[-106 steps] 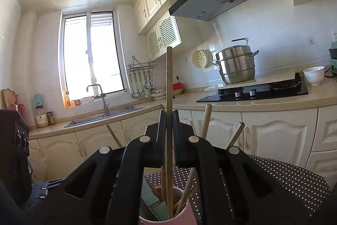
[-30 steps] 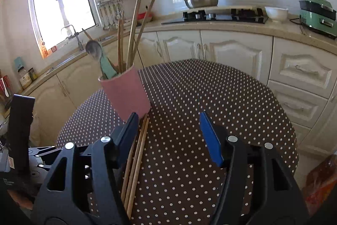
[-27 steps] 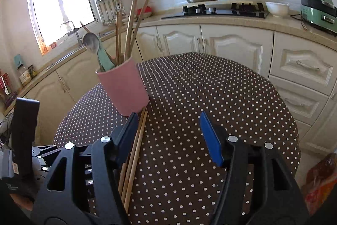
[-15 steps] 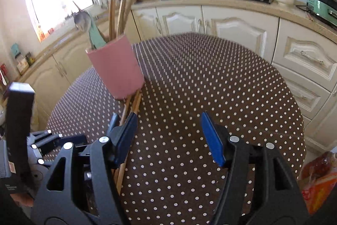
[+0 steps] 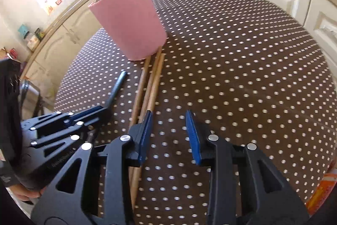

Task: Organize utensils
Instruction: 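Grasp the black utensil handle with the left tool while the right tool grasps a chopstick, then carry the black utensil and the chopstick over the pink cup with both tools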

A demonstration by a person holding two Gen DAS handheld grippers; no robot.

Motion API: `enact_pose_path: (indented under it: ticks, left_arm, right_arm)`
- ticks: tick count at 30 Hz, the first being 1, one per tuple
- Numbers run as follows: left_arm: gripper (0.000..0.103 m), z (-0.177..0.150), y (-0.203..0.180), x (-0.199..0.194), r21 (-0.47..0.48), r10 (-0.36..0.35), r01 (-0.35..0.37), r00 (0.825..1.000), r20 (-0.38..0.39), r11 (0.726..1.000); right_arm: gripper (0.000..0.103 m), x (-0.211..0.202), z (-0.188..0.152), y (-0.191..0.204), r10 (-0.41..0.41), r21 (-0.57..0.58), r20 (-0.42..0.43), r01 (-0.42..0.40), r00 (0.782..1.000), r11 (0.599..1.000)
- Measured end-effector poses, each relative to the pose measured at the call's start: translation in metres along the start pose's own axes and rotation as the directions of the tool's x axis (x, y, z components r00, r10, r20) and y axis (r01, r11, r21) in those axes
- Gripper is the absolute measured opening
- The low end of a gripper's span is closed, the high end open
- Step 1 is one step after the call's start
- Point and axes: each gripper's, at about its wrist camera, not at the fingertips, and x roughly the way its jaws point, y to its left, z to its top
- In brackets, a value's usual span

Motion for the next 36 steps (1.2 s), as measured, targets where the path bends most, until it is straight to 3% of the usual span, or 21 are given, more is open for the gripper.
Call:
enact_pose_path:
  ticks: [5,13,24,29,32,36]
  left_arm:
    - [0.011,0.004,0.016,0.0,0.001,-0.011,0.011,1.0,-0.009,1.0]
    - [0.012,0.014,0.009,0.006,0.022,-0.006,0.007,1.0,-0.03,1.0]
    - [0.012,0.033,-0.008,0.018,0.081,0.03,-0.023,0.996,-0.085,0.996]
    - [0.012,0.034,-0.011,0.02,0.039,0.003,-0.001,0.998,-0.071,0.999]
    - [0.011,0.031,-0.01,0.019,0.035,-0.002,0.004,0.999,-0.052,0.999]
    - [0.011,0.025,-0.003,0.014,-0.004,-0.062,0.062,0.997,-0.039,0.998]
  right_arm:
    - [0.032,0.008,0.006,0.015,-0.046,-0.053,-0.051,0.043,0.998,0.998]
    - [0.032,0.018,0.015,0.039,-0.144,-0.142,-0.114,0.128,0.983,0.982]
    - [0.028,0.043,0.037,0.07,-0.224,-0.272,-0.219,0.161,0.95,0.949]
    - [0.02,0.047,0.035,0.082,-0.265,-0.304,-0.187,0.201,0.946,0.931]
    - [0.009,0.045,0.031,0.08,-0.247,-0.283,-0.166,0.194,0.955,0.939]
    - [0.006,0.035,0.026,0.062,-0.2,-0.235,-0.128,0.166,0.971,0.958]
